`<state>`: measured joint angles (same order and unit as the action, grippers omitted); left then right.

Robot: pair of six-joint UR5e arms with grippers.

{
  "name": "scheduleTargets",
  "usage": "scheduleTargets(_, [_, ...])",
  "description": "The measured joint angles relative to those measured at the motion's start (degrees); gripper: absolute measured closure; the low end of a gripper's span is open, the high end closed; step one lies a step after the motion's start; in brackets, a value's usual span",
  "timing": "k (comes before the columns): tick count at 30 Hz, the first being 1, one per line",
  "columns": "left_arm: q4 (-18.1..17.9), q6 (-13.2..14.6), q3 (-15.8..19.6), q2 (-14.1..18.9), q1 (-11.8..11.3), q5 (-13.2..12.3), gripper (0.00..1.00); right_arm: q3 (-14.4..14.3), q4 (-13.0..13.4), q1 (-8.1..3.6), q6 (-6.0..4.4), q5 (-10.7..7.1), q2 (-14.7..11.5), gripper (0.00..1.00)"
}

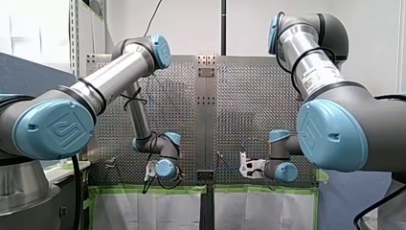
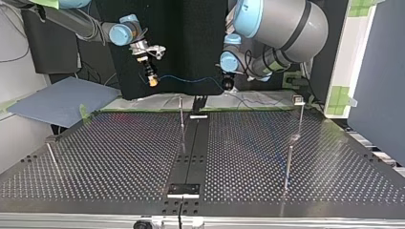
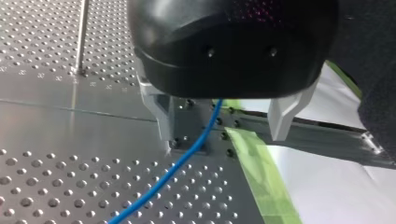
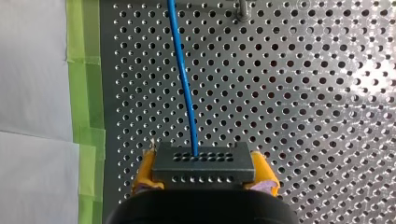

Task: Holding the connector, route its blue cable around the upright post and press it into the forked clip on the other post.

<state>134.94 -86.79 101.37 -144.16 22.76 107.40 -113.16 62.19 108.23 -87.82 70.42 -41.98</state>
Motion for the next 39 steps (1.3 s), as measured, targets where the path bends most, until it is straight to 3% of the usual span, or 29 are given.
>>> scheduleTargets(11, [-1.49, -0.89, -0.81, -0.1, 0.49, -3.05, 0.01, 0.06, 0.16, 0.08, -0.08, -0.01, -0.02, 1.0])
scheduleTargets(26, [3.59, -5.15, -1.18, -0.26, 0.99, -10.69, 0.01, 0.17, 0.08, -0.15, -0.01, 0.09, 0.0, 1.0])
scheduleTargets(39, [-1.36, -10.93, -1.19, -0.19, 0.95, -16.68, 0.01, 0.17, 0.19, -0.15, 0.0, 0.17, 0.0, 1.0])
